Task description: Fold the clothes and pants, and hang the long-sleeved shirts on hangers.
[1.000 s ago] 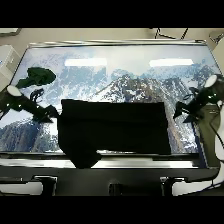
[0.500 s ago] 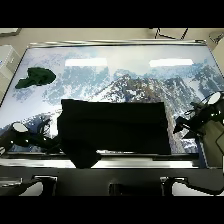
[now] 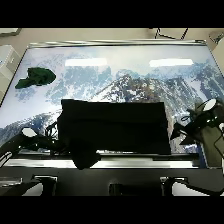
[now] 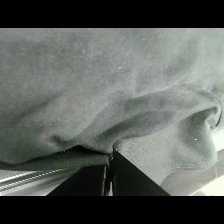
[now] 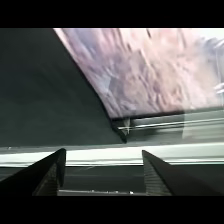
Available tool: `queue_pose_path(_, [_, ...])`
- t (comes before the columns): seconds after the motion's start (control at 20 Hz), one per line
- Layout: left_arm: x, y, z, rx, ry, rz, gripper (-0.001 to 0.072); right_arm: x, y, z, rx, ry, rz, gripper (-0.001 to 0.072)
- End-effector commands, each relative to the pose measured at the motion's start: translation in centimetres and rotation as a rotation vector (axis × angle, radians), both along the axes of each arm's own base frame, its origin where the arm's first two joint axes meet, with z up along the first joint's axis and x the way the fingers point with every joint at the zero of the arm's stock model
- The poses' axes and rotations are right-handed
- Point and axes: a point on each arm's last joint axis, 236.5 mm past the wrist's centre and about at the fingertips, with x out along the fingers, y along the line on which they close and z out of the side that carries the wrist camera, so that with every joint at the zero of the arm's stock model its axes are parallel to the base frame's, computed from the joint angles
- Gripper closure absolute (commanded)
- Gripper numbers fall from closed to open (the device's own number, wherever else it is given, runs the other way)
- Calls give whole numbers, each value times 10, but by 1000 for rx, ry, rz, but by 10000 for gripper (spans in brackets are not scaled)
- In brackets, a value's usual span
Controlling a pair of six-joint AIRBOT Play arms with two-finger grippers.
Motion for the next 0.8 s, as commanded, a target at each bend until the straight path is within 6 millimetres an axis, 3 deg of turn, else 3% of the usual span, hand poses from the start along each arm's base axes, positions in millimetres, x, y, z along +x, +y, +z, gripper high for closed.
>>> queue_pose_path(0.0, [-5, 2, 2, 3, 1, -28, 683, -24, 13, -32, 25, 25, -9, 141])
queue_pose_path(0.1, [-6, 3, 2, 7, 1, -33, 683, -27, 14, -43, 15, 15, -17, 141])
queue_pose_path(0.3, [-5, 3, 3, 8, -7, -32, 682, -16, 22, -48, 36, -34, -60, 162])
queue_pose_path(0.4, [-5, 3, 3, 8, -8, -32, 683, -17, 31, -48, 69, -27, -82, 319])
queue_pose_path(0.45, [-5, 3, 3, 9, -8, -33, 683, -19, 36, -45, 96, -21, -78, 459])
queue_pose_path(0.5, [-4, 5, 4, 17, -14, -41, 683, -22, 43, -40, 136, -15, -54, 664])
queue_pose_path(0.65, [17, 24, 22, 85, -72, -127, 684, -11, 40, -24, 167, -49, 9, 668])
queue_pose_path(0.75, [48, 38, 48, 135, -153, -168, 684, 28, 34, -4, 153, -152, -12, 671])
